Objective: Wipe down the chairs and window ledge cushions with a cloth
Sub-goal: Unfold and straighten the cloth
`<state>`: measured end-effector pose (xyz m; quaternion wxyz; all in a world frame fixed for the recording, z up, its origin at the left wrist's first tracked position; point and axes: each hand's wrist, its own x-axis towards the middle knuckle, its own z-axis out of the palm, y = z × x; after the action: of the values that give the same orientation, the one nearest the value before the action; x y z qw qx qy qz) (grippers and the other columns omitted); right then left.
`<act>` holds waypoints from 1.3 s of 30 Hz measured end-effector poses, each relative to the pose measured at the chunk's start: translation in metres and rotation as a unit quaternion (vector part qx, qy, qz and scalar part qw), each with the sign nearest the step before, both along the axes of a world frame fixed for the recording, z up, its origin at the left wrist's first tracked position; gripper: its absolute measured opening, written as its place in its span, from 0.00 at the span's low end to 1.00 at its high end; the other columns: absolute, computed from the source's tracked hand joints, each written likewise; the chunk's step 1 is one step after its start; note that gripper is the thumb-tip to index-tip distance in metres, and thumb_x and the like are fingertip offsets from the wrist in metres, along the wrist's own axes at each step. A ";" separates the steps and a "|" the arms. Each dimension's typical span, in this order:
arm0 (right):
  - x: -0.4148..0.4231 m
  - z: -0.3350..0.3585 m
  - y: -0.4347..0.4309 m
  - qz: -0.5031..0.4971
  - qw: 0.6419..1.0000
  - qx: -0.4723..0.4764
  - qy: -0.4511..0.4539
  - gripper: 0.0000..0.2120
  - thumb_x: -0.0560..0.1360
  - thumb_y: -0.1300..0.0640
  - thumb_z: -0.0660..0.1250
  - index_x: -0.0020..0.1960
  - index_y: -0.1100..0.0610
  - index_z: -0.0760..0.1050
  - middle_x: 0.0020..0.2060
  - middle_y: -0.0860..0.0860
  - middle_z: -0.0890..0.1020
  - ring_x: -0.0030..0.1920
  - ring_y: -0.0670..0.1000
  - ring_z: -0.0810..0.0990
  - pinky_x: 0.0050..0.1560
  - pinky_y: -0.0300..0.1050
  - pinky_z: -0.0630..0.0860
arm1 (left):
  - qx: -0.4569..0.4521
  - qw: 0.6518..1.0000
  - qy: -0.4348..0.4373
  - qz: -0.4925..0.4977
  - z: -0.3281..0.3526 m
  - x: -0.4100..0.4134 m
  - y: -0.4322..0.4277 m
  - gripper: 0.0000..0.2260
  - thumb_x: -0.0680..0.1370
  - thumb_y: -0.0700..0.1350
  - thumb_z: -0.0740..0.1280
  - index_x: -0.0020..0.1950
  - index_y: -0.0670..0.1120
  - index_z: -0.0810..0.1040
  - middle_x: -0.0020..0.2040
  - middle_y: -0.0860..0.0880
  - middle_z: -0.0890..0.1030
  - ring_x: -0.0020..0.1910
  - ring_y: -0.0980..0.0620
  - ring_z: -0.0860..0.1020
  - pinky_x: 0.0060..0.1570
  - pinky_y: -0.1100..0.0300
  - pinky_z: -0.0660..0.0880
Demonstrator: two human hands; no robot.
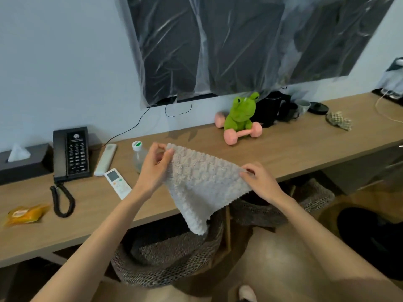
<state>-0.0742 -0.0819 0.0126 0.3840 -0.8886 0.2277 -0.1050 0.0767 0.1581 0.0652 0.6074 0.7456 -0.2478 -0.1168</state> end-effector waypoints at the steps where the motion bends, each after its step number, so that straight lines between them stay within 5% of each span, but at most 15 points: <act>1: 0.001 0.001 -0.019 0.014 1.000 0.006 0.000 0.07 0.80 0.53 0.62 0.52 0.55 0.77 0.47 0.49 0.78 0.48 0.47 0.76 0.46 0.39 0.71 | 0.003 1.000 0.006 0.018 -0.006 0.001 -0.012 0.06 0.81 0.48 0.61 0.46 0.48 0.68 0.36 0.44 0.76 0.33 0.53 0.70 0.35 0.61 0.67; 4: 0.002 0.007 -0.072 0.059 0.998 0.012 -0.011 0.07 0.80 0.51 0.62 0.50 0.54 0.76 0.42 0.47 0.80 0.47 0.49 0.78 0.48 0.50 0.73 | 0.025 0.998 0.023 0.060 -0.024 0.000 -0.043 0.07 0.81 0.47 0.60 0.44 0.48 0.66 0.29 0.49 0.71 0.26 0.53 0.65 0.28 0.60 0.62; 10: 0.024 0.025 -0.146 0.130 0.990 0.056 -0.011 0.04 0.75 0.48 0.69 0.44 0.47 0.80 0.39 0.40 0.82 0.43 0.39 0.79 0.42 0.32 0.71 | 0.077 0.989 0.069 0.103 -0.045 -0.005 -0.084 0.09 0.82 0.48 0.59 0.50 0.42 0.66 0.34 0.38 0.74 0.30 0.48 0.69 0.29 0.58 0.66; 14: 0.046 0.013 -0.175 0.135 0.990 0.019 0.035 0.08 0.74 0.47 0.69 0.45 0.50 0.82 0.41 0.41 0.83 0.46 0.42 0.80 0.45 0.41 0.73 | 0.161 0.981 0.021 0.109 -0.063 0.006 -0.104 0.08 0.81 0.46 0.60 0.47 0.43 0.65 0.36 0.40 0.78 0.30 0.49 0.75 0.26 0.61 0.71; 16: 0.060 0.002 -0.182 0.134 0.989 -0.014 0.067 0.08 0.77 0.49 0.67 0.47 0.51 0.82 0.44 0.40 0.82 0.47 0.42 0.78 0.42 0.38 0.72 | 0.212 0.971 -0.002 0.107 -0.075 0.017 -0.112 0.08 0.81 0.46 0.59 0.48 0.43 0.66 0.40 0.44 0.79 0.34 0.47 0.78 0.27 0.60 0.74; 19: 0.086 -0.015 -0.186 0.115 0.989 -0.057 0.076 0.08 0.79 0.54 0.64 0.49 0.55 0.81 0.44 0.44 0.80 0.46 0.44 0.76 0.35 0.37 0.64 | 0.255 0.960 -0.006 0.114 -0.093 0.037 -0.127 0.08 0.81 0.47 0.60 0.49 0.42 0.67 0.41 0.49 0.77 0.38 0.48 0.78 0.33 0.55 0.75; 22: 0.112 -0.031 -0.190 0.088 0.992 -0.058 0.068 0.09 0.79 0.60 0.64 0.47 0.63 0.81 0.44 0.53 0.83 0.46 0.52 0.79 0.39 0.41 0.65 | 0.281 0.949 -0.039 0.135 -0.109 0.065 -0.141 0.07 0.81 0.46 0.62 0.47 0.43 0.69 0.42 0.50 0.74 0.43 0.48 0.74 0.37 0.55 0.68; 28: 0.161 -0.056 -0.202 0.035 0.986 -0.105 0.120 0.10 0.79 0.58 0.62 0.46 0.60 0.80 0.44 0.57 0.83 0.46 0.57 0.80 0.47 0.53 0.75 | 0.193 0.965 0.096 0.149 -0.135 0.116 -0.167 0.05 0.81 0.43 0.61 0.48 0.42 0.69 0.41 0.45 0.80 0.29 0.51 0.81 0.32 0.55 0.80; 35: 0.196 -0.070 -0.206 0.012 0.991 -0.080 0.107 0.10 0.79 0.60 0.61 0.53 0.61 0.80 0.49 0.60 0.83 0.52 0.60 0.80 0.52 0.55 0.75 | 0.131 0.957 0.181 0.184 -0.159 0.149 -0.181 0.09 0.81 0.41 0.61 0.41 0.47 0.66 0.41 0.45 0.79 0.44 0.42 0.82 0.50 0.46 0.79; 39: 0.184 -0.073 -0.204 0.019 0.995 -0.035 0.092 0.08 0.78 0.63 0.63 0.52 0.61 0.80 0.50 0.56 0.83 0.52 0.55 0.81 0.54 0.48 0.75 | 0.120 0.963 0.181 0.161 -0.163 0.139 -0.171 0.09 0.80 0.41 0.62 0.41 0.47 0.67 0.42 0.46 0.78 0.49 0.43 0.80 0.53 0.46 0.77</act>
<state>0.1098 -0.2863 -0.0605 0.3323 -0.9116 0.2410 -0.0228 0.2155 -0.0129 -0.0981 0.5591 0.8094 0.0054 -0.1794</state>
